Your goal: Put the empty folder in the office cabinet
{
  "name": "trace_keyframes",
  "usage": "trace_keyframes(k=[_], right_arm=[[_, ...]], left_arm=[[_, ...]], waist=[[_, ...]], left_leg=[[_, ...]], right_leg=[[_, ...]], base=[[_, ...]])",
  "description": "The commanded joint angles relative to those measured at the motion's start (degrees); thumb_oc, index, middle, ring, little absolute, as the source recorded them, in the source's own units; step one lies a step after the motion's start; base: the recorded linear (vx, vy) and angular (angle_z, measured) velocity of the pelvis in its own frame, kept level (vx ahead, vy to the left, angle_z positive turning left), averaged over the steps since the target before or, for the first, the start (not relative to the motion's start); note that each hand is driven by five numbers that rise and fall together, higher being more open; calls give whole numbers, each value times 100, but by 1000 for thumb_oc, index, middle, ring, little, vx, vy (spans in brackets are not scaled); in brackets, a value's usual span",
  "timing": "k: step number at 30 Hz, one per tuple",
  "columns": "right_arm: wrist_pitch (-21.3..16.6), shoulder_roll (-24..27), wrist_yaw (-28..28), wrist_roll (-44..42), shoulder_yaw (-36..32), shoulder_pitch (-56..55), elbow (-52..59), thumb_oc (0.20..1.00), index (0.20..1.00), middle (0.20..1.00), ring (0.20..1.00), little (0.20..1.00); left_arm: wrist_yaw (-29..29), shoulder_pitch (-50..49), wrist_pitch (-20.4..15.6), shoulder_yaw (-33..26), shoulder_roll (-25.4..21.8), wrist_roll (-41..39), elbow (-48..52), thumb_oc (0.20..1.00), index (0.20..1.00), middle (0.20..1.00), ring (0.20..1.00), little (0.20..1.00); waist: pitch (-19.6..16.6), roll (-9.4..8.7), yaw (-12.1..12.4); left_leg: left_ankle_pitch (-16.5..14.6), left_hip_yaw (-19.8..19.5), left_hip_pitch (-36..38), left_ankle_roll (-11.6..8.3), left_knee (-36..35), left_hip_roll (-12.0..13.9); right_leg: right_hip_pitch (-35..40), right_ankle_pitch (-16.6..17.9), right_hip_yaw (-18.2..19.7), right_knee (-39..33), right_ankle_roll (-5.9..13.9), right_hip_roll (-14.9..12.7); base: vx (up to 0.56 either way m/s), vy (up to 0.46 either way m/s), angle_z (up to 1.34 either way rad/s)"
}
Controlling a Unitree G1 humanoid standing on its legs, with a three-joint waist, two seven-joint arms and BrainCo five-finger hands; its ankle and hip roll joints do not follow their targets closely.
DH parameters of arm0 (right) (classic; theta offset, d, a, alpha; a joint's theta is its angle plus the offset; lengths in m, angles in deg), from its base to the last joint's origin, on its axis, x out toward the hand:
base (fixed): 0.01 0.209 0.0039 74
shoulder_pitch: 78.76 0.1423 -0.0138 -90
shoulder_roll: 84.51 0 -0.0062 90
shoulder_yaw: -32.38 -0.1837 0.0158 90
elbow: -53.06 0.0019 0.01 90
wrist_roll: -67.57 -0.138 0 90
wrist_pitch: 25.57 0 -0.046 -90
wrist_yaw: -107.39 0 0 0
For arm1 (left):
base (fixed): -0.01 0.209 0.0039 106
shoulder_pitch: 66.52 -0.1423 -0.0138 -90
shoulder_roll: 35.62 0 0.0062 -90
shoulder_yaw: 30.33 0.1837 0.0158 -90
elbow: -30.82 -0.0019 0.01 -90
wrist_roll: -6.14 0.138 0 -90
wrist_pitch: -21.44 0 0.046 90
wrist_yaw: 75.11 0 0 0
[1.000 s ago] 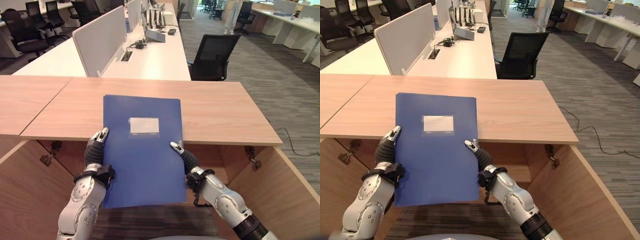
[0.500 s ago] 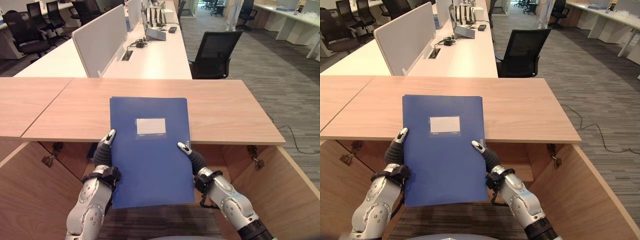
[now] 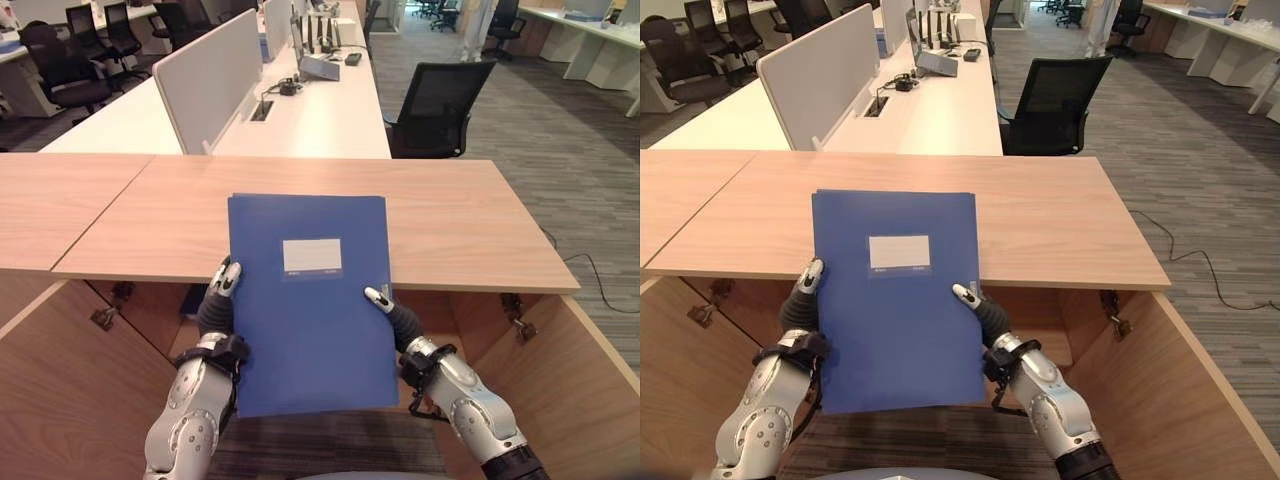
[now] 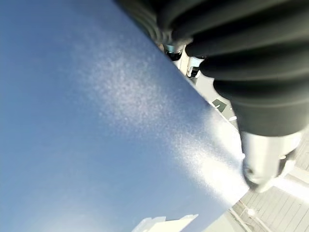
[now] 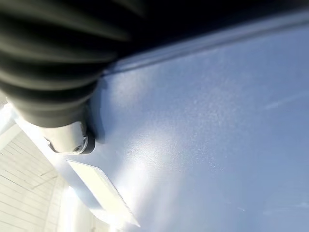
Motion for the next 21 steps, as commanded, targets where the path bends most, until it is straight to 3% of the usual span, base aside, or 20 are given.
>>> trace_keyframes(k=[1, 3, 7, 14, 21], right_arm=[[66, -689, 851, 278, 796, 514, 650, 200, 200, 200, 200, 200], [167, -287, 762, 604, 674, 747, 856, 200, 200, 200, 200, 200], [260, -7, 755, 649, 661, 1068, 981, 200, 200, 200, 200, 200], [359, 441, 761, 780, 733, 1441, 1096, 200, 200, 200, 200, 200], [612, 1178, 1045, 1647, 985, 2284, 1287, 200, 200, 200, 200, 200]], left_arm=[[-256, 385, 203, 620, 557, -452, -426, 1000, 1000, 1000, 1000, 1000], [1, 224, 186, 317, 554, -308, -707, 1000, 1000, 1000, 1000, 1000], [395, -46, 169, 43, 572, -133, -1112, 1000, 1000, 1000, 1000, 1000], [584, -435, 131, -215, 721, -103, -1789, 1000, 1000, 1000, 1000, 1000], [722, -724, 317, -592, 970, -213, -3066, 1000, 1000, 1000, 1000, 1000]], waist=[[77, -235, 24], [71, -241, 38], [73, -257, 53], [65, -266, 43], [39, -266, 18]], left_leg=[[-799, -230, 656, 53, 19, -81], [-791, -240, 657, 57, 19, -86], [-786, -244, 651, 54, 19, -88], [-776, -253, 647, 54, 19, -96], [-756, -263, 658, 57, 19, -104]], right_leg=[[196, -395, 93, 33, -68, 272], [203, -390, 92, 33, -70, 271], [208, -381, 77, 33, -70, 267], [203, -368, 79, 33, -77, 260], [195, -331, 98, 33, -90, 254]], base=[[0, 0, 0], [0, 0, 0], [0, 0, 0], [0, -1, 0], [0, 0, 0]])
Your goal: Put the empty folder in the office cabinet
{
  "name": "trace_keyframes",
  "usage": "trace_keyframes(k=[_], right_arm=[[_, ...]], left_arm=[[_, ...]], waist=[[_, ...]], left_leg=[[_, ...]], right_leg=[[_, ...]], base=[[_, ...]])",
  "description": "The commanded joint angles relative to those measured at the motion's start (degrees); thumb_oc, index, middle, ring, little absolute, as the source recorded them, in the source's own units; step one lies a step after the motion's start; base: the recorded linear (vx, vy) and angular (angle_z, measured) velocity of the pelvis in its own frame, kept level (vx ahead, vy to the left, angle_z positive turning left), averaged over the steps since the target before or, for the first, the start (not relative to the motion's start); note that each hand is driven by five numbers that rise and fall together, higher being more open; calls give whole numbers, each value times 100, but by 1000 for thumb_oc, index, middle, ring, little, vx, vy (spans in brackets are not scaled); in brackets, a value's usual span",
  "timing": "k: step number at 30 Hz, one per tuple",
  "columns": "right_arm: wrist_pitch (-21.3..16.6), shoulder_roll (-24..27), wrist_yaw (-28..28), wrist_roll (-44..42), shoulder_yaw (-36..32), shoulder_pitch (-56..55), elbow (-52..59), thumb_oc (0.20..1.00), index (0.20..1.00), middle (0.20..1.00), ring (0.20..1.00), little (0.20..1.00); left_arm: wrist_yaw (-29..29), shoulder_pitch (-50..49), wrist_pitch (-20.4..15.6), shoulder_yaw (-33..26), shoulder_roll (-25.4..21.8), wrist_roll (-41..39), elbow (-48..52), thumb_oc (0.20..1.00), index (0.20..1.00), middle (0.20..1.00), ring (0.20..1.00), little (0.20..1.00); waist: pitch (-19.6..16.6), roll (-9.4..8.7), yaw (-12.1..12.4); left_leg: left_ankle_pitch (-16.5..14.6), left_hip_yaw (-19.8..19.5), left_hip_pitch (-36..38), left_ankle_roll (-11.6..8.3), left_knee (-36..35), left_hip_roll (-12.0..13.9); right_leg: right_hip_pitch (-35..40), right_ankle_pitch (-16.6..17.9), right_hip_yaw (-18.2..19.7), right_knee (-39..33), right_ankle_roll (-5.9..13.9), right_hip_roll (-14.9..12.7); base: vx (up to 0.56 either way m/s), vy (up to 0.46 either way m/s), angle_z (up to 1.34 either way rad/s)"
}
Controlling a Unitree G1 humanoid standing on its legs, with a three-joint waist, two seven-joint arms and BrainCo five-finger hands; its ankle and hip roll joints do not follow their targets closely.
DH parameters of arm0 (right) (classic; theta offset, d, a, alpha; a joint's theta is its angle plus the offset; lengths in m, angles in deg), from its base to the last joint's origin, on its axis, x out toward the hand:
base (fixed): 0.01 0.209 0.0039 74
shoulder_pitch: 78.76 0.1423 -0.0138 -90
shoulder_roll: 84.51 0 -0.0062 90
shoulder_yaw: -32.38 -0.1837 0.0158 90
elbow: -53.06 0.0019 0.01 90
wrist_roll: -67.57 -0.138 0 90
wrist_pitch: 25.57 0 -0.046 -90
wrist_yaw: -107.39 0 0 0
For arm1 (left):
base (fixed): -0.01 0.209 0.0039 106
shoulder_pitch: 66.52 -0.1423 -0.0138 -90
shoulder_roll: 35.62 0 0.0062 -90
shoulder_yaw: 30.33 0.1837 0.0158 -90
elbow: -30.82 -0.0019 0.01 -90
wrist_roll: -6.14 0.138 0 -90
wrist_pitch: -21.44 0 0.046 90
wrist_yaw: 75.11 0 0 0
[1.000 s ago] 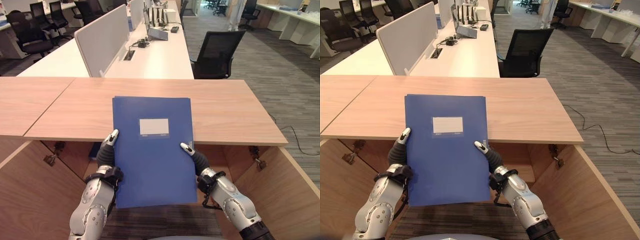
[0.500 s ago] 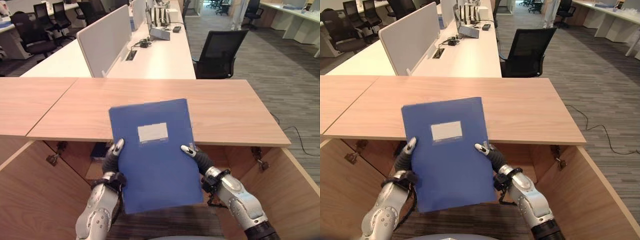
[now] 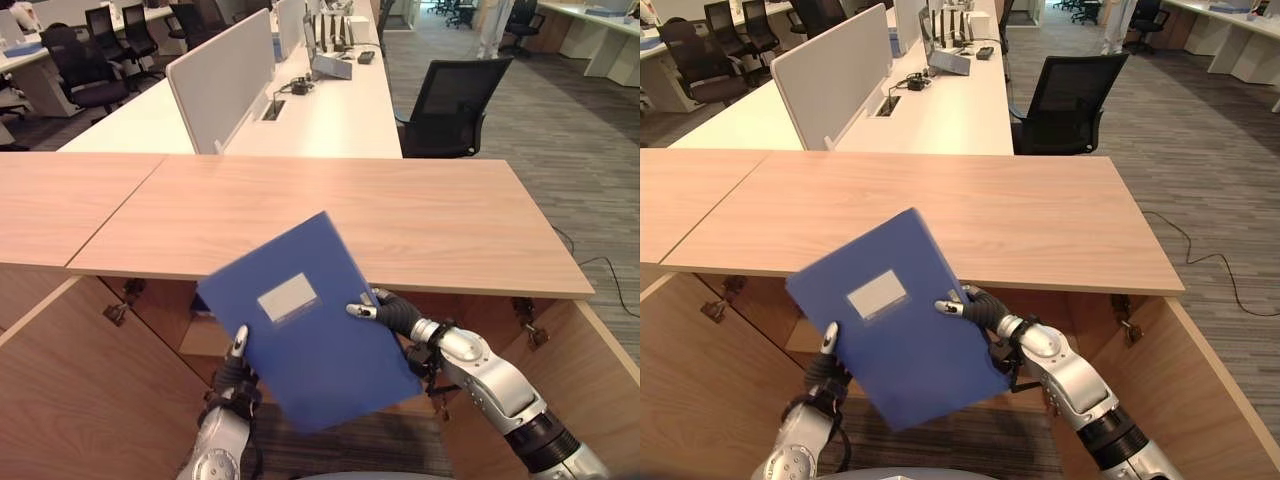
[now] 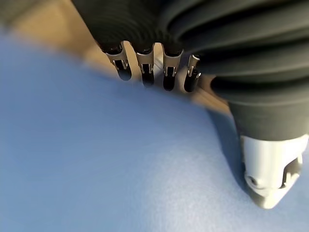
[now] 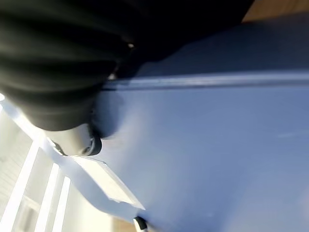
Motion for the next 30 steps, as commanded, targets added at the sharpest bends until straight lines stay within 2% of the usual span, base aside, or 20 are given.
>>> trace_keyframes(k=[1, 5, 6, 7, 9, 13, 20, 23, 30], right_arm=[[-264, -394, 794, -187, -39, 1018, 773, 200, 200, 200, 200, 200], [-191, -119, 1181, 332, 183, 1387, 894, 200, 200, 200, 200, 200], [-153, 276, 1565, 1013, 423, 1754, 984, 200, 200, 200, 200, 200], [-143, 283, 1606, 1063, 438, 1768, 996, 200, 200, 200, 200, 200], [-91, 513, 2322, 1660, 605, 2034, 1143, 200, 200, 200, 200, 200], [-165, 653, 2838, 1984, 821, 2168, 1275, 200, 200, 200, 200, 200], [-255, 691, 3347, 2222, 1170, 2281, 1195, 200, 200, 200, 200, 200], [-350, 811, 3778, 2489, 1616, 2333, 1194, 200, 200, 200, 200, 200], [-502, 950, 4008, 2893, 2227, 2150, 863, 200, 200, 200, 200, 200]], left_arm=[[430, 166, 254, -395, 44, -129, -1068, 1000, 1000, 1000, 1000, 1000], [435, 150, 345, -581, 130, -280, -1539, 1000, 1000, 1000, 1000, 1000], [389, 131, 332, -759, 104, -283, -1774, 1000, 1000, 1000, 1000, 1000], [365, 168, 324, -791, 131, -270, -1813, 1000, 1000, 1000, 1000, 1000], [220, 252, 398, -1032, 143, -221, -2186, 1000, 1000, 1000, 1000, 1000], [102, 319, 516, -1192, 117, -158, -2548, 1000, 1000, 1000, 1000, 1000], [-28, 492, 583, -1435, 96, -62, -2898, 1000, 1000, 1000, 1000, 1000], [-69, 555, 568, -1501, 59, -17, -3029, 1000, 1000, 1000, 1000, 1000], [-103, 673, 560, -1584, 35, 3, -3144, 1000, 1000, 1000, 1000, 1000]], waist=[[12, -308, -165], [17, -312, -164], [7, -338, -161], [19, -313, -172], [33, -298, -187], [62, -296, -168], [118, -303, -150], [141, -306, -145], [213, -287, -140]], left_leg=[[-736, -228, 631, 53, 68, -118], [-725, -233, 634, 54, 68, -125], [-712, -225, 637, 51, 68, -119], [-713, -220, 636, 51, 68, -120], [-703, -221, 642, 51, 68, -121], [-688, -221, 648, 42, 68, -115], [-675, -212, 657, 34, 68, -112], [-672, -211, 657, 27, 68, -113], [-664, -210, 656, 27, 68, -110]], right_leg=[[183, -289, 127, 36, -71, 240], [184, -284, 133, 36, -82, 242], [179, -278, 136, 36, -85, 240], [177, -279, 140, 36, -85, 239], [185, -277, 145, 36, -88, 243], [189, -284, 129, 36, -86, 242], [196, -285, 142, 36, -88, 242], [190, -284, 132, 36, -85, 237], [187, -287, 126, 36, -84, 235]], base=[[0, 0, 0], [0, 0, 0], [0, 0, 0], [-12, 8, -4], [-2, 5, -2], [0, 0, 0], [0, 0, 0], [0, 0, 0], [0, 0, 0]])
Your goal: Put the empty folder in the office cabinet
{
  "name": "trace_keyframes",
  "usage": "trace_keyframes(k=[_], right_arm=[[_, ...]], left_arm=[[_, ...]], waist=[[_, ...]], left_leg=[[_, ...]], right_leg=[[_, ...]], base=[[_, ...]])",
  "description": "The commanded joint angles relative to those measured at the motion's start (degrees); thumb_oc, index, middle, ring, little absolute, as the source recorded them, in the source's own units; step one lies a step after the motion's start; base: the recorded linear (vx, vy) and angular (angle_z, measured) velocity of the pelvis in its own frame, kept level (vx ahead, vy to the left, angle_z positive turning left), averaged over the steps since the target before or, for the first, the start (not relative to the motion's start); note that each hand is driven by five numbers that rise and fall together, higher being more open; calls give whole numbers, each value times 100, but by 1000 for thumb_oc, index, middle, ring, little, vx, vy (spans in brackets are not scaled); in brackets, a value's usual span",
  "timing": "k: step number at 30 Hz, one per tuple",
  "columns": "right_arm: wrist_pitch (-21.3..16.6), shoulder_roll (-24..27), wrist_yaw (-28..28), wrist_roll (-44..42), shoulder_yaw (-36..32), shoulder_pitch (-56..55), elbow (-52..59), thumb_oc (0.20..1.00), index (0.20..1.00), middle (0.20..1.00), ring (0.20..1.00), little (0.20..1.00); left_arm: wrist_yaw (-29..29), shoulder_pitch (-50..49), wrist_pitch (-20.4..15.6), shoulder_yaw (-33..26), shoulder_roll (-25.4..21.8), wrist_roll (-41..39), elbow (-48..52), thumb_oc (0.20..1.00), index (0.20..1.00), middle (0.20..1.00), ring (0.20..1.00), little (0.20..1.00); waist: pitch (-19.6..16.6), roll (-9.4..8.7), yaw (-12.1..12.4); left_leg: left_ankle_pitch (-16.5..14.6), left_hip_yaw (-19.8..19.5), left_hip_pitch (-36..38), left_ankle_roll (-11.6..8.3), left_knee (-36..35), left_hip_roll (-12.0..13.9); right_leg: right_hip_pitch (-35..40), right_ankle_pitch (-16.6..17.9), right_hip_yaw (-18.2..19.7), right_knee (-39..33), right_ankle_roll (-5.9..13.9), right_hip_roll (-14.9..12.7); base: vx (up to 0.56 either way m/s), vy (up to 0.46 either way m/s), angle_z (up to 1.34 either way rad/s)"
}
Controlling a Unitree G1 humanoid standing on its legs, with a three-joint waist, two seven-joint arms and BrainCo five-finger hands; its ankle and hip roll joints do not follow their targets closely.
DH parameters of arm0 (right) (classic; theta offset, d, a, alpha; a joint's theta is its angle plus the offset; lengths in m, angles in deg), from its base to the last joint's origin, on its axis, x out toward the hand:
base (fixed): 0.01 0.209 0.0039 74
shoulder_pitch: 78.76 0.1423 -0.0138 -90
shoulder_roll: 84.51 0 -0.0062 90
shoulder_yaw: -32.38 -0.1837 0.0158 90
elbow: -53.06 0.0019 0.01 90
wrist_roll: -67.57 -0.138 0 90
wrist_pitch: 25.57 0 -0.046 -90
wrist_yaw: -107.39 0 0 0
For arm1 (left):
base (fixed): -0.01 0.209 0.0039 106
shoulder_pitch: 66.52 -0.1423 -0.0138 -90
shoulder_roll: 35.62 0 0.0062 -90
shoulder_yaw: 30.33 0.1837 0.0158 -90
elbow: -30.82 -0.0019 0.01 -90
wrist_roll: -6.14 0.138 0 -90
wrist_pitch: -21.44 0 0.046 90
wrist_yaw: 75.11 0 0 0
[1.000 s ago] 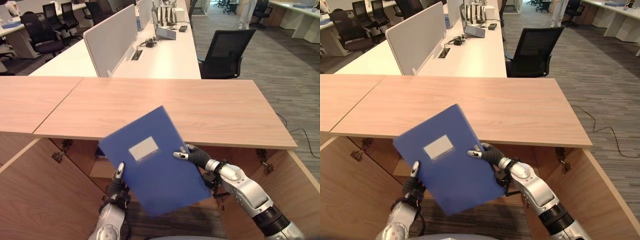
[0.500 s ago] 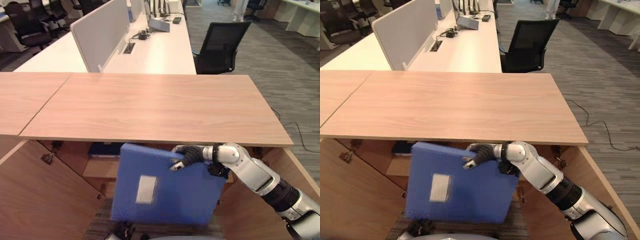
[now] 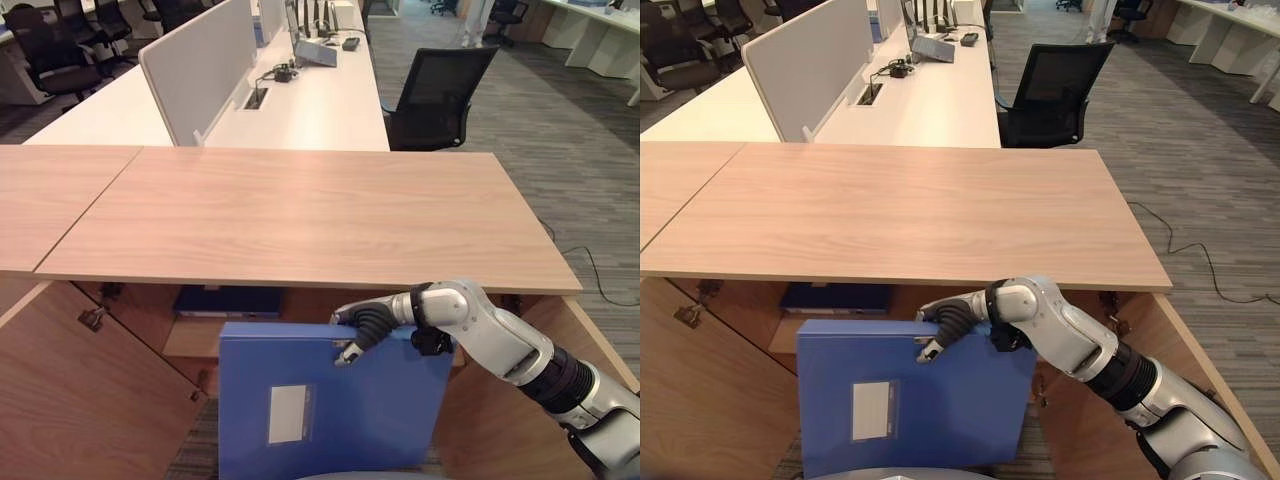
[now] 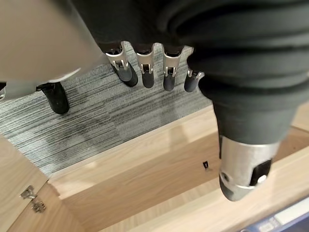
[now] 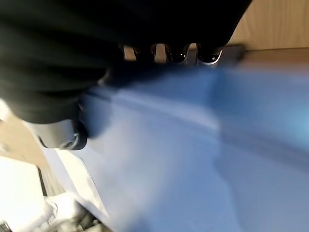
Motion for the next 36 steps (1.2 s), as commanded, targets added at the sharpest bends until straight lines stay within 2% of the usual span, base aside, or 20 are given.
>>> trace_keyframes(k=[1, 10, 16, 21, 31, 33, 36], right_arm=[[-402, -43, 441, 252, 675, 188, -157, 200, 200, 200, 200, 200], [-499, -260, -55, 867, 624, -464, -1237, 200, 200, 200, 200, 200], [-396, -688, -657, 846, 99, -1303, -2056, 200, 200, 200, 200, 200], [-324, -1095, -932, 771, -419, -1805, -2553, 200, 200, 200, 200, 200], [-274, -1300, -1254, 737, -1045, -2109, -3133, 200, 200, 200, 200, 200], [-271, -1453, -1568, 504, -1404, -2304, -3216, 200, 200, 200, 200, 200], [-425, -2010, -2339, -143, -2065, -2501, -3630, 200, 200, 200, 200, 200]], left_arm=[[-125, 423, -48, 58, 4, 106, -52, 1000, 1000, 1000, 1000, 1000], [-42, 470, 17, 255, -46, 228, -63, 1000, 1000, 1000, 1000, 1000], [141, 469, 125, 499, -24, 322, -68, 1000, 1000, 1000, 1000, 1000], [203, 454, 180, 693, -51, 403, -108, 1000, 1000, 1000, 1000, 1000], [225, 484, 292, 911, -106, 547, -46, 1000, 1000, 1000, 1000, 1000], [215, 491, 314, 965, -79, 576, -2, 1000, 1000, 1000, 1000, 1000], [187, 470, 270, 1028, -3, 579, -31, 1000, 1000, 1000, 1000, 1000]], waist=[[-25, -170, 55], [54, -130, 103], [83, -84, 107], [79, -63, 123], [113, 56, 135], [140, 108, 121], [209, 171, 98]], left_leg=[[-676, -220, 528, 35, 19, -146], [-653, -239, 527, 40, 19, -152], [-624, -256, 467, 34, 19, -155], [-578, -301, 362, 10, 19, -162], [-456, -476, 34, -55, 19, -173], [-414, -548, -42, -92, 19, -162], [-359, -610, -129, -134, 19, -150]], right_leg=[[71, -218, 105, 37, -78, 186], [69, -215, 95, 37, -81, 188], [26, -206, 84, 37, -65, 177], [-34, -201, 19, 37, -57, 173], [-237, -198, -154, 37, -38, 136], [-264, -226, -219, 37, -57, 136], [-308, -242, -275, 37, -69, 139]], base=[[0, 0, 0], [0, 0, 0], [1, -3, 1], [0, -7, 0], [1, -43, 10], [25, -60, 19], [1, -40, 15]])
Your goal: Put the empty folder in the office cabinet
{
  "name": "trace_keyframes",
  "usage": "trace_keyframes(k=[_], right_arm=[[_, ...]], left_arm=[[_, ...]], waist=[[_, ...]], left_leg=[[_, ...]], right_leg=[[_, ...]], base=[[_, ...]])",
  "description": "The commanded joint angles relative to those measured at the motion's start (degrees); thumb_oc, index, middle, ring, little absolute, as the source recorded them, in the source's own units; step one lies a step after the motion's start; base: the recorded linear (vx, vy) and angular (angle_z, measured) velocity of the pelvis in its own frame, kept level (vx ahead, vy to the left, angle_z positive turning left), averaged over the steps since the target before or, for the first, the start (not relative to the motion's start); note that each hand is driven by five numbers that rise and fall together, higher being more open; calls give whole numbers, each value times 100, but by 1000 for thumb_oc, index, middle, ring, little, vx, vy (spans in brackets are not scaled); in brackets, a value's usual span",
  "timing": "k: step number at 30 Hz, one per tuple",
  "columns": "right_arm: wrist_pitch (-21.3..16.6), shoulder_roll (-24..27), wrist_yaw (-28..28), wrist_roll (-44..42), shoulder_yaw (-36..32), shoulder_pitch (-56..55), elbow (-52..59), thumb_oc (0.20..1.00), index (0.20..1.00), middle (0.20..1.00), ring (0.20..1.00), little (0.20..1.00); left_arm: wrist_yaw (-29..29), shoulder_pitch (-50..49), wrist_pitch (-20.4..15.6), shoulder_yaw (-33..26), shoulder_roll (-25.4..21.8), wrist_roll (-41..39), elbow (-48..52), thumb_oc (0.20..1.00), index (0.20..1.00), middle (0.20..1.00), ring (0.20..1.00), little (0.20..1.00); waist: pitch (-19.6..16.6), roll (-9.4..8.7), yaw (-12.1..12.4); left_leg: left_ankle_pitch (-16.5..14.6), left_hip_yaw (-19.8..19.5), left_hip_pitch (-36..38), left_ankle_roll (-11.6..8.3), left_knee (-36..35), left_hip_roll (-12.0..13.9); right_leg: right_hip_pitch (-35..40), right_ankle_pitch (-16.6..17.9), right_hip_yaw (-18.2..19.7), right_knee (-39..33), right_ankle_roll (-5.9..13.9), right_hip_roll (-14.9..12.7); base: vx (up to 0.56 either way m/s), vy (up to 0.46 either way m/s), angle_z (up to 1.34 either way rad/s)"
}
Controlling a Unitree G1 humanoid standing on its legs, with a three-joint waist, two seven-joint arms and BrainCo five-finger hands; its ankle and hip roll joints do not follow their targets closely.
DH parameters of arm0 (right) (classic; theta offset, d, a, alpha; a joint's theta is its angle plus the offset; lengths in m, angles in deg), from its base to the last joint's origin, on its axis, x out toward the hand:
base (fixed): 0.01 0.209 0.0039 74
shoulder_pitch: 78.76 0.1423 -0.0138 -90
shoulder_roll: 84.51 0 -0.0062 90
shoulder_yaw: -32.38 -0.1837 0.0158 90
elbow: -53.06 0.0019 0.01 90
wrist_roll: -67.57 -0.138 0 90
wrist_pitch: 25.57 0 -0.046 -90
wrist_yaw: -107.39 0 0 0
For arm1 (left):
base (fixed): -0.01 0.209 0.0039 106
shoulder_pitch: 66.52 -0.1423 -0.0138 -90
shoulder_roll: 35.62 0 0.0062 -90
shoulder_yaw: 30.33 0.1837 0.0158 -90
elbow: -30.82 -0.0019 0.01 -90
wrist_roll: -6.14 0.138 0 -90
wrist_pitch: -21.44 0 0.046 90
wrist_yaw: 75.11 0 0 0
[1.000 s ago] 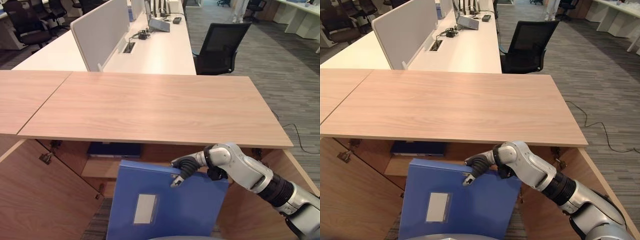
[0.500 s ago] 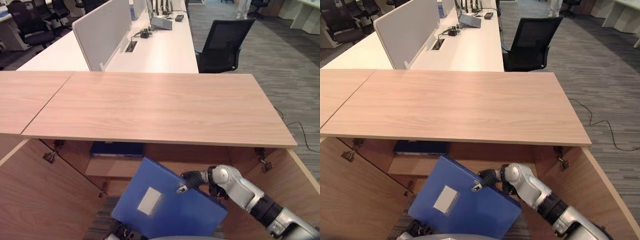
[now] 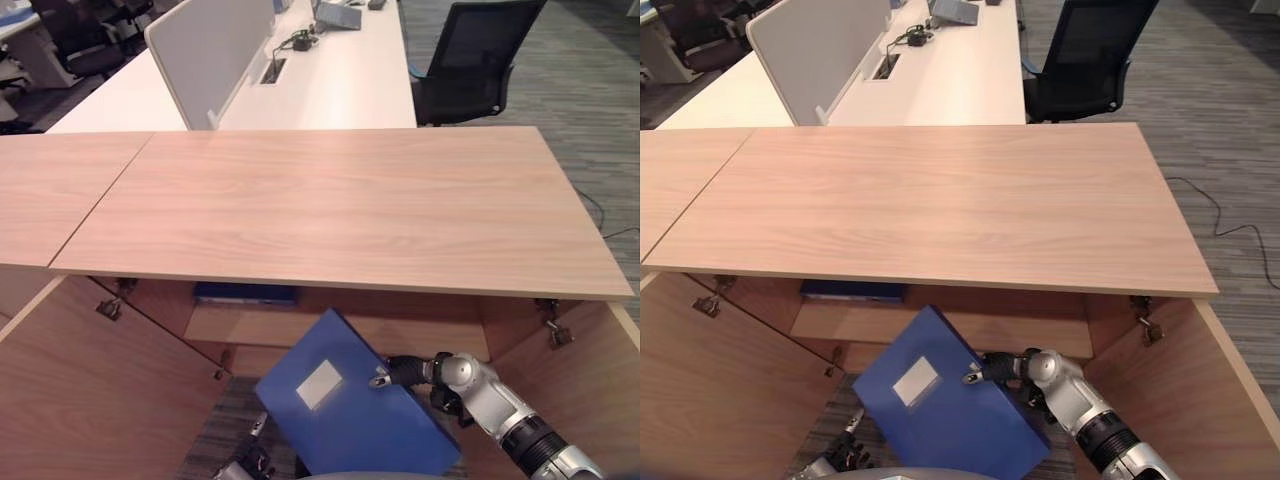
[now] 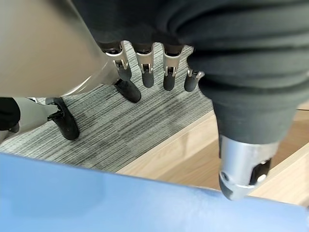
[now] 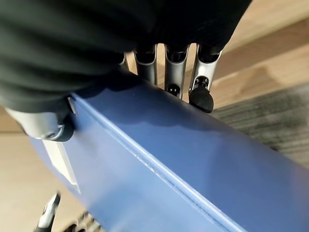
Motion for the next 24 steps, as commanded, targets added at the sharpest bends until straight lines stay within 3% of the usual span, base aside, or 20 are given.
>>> trace_keyframes(k=[1, 4, 5, 9, 10, 20, 24], right_arm=[[-331, -851, -919, -1150, -618, 70, -478, 200, 200, 200, 200, 200], [-364, -1246, -1204, -1573, -927, -22, -565, 200, 200, 200, 200, 200], [-377, -1662, -1424, -2032, -1255, -133, -669, 200, 200, 200, 200, 200], [-546, -2232, -1783, -2831, -1691, -185, -757, 200, 200, 200, 200, 200], [-624, -2561, -1906, -3357, -1948, -192, -725, 200, 200, 200, 200, 200], [-1061, -3616, -2270, -5013, -2880, 157, -813, 200, 200, 200, 200, 200], [-1212, -3763, -2349, -5298, -3173, 300, -827, 200, 200, 200, 200, 200]], left_arm=[[-69, 213, -46, 95, 10, 141, -55, 1000, 1000, 1000, 1000, 1000], [-100, 273, -68, 117, 20, 167, -113, 1000, 1000, 1000, 1000, 1000], [-143, 268, -52, 128, 57, 166, -111, 1000, 1000, 1000, 1000, 1000], [-212, 257, 0, 236, 107, 186, -118, 1000, 1000, 1000, 1000, 1000], [-249, 287, 4, 276, 118, 220, -181, 1000, 1000, 1000, 1000, 1000], [-257, 272, 29, 479, 203, 331, -219, 1000, 1000, 1000, 1000, 1000], [-213, 240, 41, 550, 227, 338, -223, 1000, 1000, 1000, 1000, 1000]], waist=[[107, -254, -62], [128, -241, -70], [121, -224, -77], [185, -162, -105], [239, -117, -135], [223, -57, -193], [222, -57, -206]], left_leg=[[-377, -246, 218, -93, 12, -149], [-363, -266, 111, -113, 12, -137], [-366, -293, 74, -120, 12, -142], [-361, -337, 89, -146, 12, -144], [-362, -342, 87, -181, 12, -147], [-354, -277, 12, -219, 12, -111], [-388, -267, 2, -200, 12, -120]], right_leg=[[-155, -114, 69, 36, -43, 121], [-271, -109, 34, 36, -56, 129], [-308, -131, 33, 36, -68, 146], [-286, -171, 14, 36, -104, 179], [-288, -160, -32, 36, -143, 190], [-403, -226, -51, 36, -128, 222], [-411, -245, -63, 36, -113, 223]], base=[[-24, -47, 11], [-3, -42, 7], [43, -43, 8], [26, -22, 5], [0, 0, 0], [21, 3, 6], [41, 21, 0]])
